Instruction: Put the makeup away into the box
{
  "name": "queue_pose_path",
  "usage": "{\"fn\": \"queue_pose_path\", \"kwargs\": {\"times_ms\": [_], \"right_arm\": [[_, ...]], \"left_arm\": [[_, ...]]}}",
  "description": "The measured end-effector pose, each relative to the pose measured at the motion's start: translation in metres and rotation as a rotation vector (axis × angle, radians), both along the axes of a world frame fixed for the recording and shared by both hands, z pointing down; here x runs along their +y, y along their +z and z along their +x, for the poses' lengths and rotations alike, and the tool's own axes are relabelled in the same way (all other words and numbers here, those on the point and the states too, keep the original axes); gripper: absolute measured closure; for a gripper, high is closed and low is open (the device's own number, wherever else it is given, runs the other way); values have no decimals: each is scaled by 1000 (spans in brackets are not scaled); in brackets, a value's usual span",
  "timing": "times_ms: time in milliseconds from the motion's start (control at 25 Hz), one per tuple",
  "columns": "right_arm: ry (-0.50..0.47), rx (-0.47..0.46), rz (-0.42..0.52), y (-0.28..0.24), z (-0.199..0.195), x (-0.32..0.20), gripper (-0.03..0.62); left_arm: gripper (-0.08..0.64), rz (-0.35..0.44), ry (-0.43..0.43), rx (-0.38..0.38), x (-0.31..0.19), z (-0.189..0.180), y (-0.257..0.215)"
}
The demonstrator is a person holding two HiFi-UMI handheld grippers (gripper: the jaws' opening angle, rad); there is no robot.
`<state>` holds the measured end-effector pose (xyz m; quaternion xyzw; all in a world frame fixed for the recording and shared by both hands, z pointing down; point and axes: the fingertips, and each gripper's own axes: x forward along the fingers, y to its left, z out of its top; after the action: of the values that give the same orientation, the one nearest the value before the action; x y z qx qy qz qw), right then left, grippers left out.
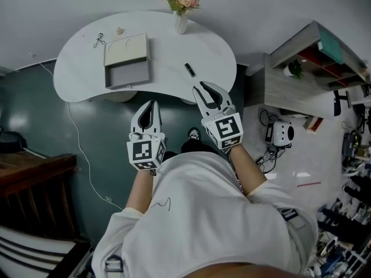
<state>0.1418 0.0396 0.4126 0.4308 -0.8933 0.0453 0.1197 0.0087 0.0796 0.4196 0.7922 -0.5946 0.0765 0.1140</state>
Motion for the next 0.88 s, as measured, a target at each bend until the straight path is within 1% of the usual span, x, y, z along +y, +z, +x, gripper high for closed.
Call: {"fn": "queue_pose_path", "kwargs": {"times_ms": [240,360,520,640,880], "right_arm": [[-17,30,-91,42,1,-51,514],[-6,58,-128,61,1,-69,514],[33,104,-184,85,-7,-92,514],[56,152,-219,100,-16,-105,514],[141,259,-290,119,-32,-128,514]], "left_arm": [[540,-66,-28,-10,-48,-7,26],[540,-101,-13,-17,-66,-13,42],[540,-144,27,-14,-96,-32,63],[540,-165,79,-24,-122,-43,76],[540,-190,261,-38,-167,-48,92]]}}
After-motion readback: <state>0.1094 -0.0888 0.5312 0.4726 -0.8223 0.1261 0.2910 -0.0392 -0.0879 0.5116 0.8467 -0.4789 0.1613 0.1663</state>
